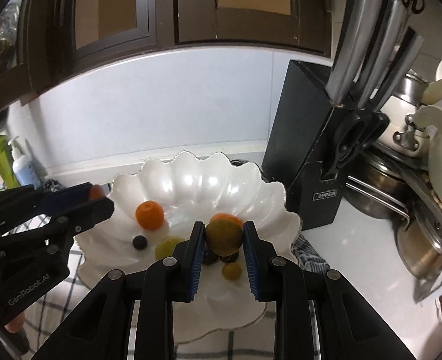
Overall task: Organize fruits
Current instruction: 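Open both tools to drop the date and small yellow fruit into the bowl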
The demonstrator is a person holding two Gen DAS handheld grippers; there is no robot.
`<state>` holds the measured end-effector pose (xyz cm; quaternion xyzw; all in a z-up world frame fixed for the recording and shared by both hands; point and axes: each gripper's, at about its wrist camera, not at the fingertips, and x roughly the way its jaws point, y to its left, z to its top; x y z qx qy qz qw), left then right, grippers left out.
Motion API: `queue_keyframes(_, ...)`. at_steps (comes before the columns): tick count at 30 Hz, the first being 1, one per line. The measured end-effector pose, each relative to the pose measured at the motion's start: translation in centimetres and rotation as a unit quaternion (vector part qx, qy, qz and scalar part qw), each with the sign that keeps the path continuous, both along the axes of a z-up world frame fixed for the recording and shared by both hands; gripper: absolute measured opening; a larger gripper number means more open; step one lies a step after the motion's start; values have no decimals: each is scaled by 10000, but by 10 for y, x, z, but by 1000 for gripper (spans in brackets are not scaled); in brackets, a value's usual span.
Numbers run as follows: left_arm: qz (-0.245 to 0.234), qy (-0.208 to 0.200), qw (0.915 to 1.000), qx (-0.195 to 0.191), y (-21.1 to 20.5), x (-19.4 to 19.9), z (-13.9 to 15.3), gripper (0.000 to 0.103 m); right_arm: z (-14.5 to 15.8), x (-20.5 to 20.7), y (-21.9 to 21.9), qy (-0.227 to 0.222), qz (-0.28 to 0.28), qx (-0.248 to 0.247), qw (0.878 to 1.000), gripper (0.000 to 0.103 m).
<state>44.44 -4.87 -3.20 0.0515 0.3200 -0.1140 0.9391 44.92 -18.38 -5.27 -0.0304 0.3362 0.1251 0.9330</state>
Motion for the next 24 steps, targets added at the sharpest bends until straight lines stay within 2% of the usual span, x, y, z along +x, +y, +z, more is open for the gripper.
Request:
queue_keyframes(10, -102, 495, 9987, 62, -12, 42, -22, 27, -16, 28, -2, 251, -9, -53, 9997, 27)
queue_keyframes(13, -53, 594, 9982, 108, -14, 47, -28, 40, -19, 31, -4, 288, -36, -54, 9996, 28)
queue_keyframes(16, 7, 619, 9979, 163, -13, 46, -31, 41, -21, 32, -6, 318, -81, -69, 9994, 36)
queue_keyframes(17, 51, 619, 9979, 178, -12, 45, -31, 44, -21, 32, -7, 312, -106, -74, 9994, 39)
queue_keyframes(20, 183, 598, 9979, 155, -6, 39, -28, 51, -21, 29, -9, 318, -155, -78, 9993, 40)
queue_keyframes(24, 459, 559, 9972, 174, 5, 22, -22, 62, -17, 14, -11, 263, -248, 9, 9993, 51)
